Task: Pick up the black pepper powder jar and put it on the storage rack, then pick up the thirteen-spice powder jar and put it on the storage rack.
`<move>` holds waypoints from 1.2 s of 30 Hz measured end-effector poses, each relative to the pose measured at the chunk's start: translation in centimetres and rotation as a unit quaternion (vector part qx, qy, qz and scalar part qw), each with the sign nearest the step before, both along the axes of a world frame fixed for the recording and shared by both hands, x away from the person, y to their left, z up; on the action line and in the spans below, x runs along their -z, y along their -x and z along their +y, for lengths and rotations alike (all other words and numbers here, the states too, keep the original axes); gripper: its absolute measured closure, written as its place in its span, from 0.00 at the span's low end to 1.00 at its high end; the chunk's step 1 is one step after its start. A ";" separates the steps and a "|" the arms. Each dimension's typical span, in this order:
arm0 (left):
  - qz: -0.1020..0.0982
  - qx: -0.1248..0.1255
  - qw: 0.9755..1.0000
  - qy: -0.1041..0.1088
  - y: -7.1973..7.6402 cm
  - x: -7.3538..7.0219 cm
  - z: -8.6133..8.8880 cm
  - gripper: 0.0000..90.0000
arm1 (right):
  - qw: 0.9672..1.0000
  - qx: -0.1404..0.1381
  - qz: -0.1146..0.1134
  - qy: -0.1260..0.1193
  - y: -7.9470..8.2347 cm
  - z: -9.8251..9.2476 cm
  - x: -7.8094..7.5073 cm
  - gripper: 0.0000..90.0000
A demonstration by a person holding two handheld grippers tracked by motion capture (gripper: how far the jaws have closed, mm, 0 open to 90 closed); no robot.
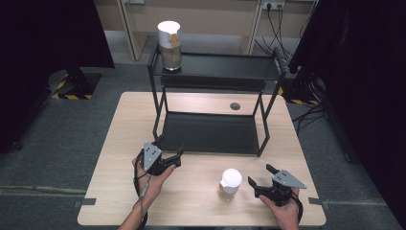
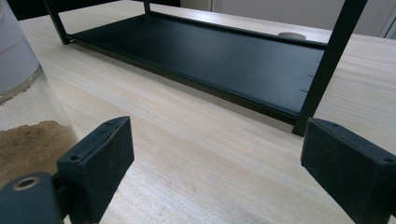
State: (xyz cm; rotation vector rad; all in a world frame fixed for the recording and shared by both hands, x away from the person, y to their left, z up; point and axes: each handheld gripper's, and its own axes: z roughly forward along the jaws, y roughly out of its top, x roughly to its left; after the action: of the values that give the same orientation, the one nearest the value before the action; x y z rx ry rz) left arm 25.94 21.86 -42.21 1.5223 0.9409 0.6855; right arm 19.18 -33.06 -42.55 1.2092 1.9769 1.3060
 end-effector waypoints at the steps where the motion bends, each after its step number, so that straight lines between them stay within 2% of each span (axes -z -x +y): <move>1: 0.003 0.000 1.000 -0.001 0.1 0.3 0.0 0.16 | 1.000 0.000 0.000 0.000 0.0 0.0 0.0 0.11; 5: 0.015 -0.002 1.000 0.005 0.4 1.8 0.3 0.15 | 1.000 0.000 0.001 0.000 0.0 0.0 0.0 0.11; 14: 0.029 0.004 1.000 -0.011 0.8 3.3 0.2 0.15 | 1.000 -0.003 0.001 0.001 -0.1 0.0 0.0 0.11; 24: 0.021 0.006 1.000 -0.020 1.0 3.5 0.0 0.15 | 1.000 -0.003 0.000 0.002 0.0 0.0 0.0 0.11; 30: 0.021 0.005 1.000 -0.016 1.1 3.5 0.0 0.15 | 1.000 -0.005 0.000 0.004 -0.1 0.0 -0.1 0.11; 35: 0.023 0.006 1.000 -0.021 1.0 3.4 0.0 0.15 | 1.000 -0.015 -0.013 -0.008 0.1 -0.4 0.4 0.10; 36: 0.023 0.007 0.999 -0.022 1.0 3.4 0.0 0.15 | 1.000 -0.020 -0.017 -0.016 0.2 -0.7 0.6 0.10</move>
State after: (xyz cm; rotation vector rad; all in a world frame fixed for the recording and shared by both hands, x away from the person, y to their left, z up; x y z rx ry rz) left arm 24.97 21.83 -45.60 1.5869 0.9555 0.6673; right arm 19.00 -33.77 -43.15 1.1603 1.9725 1.3743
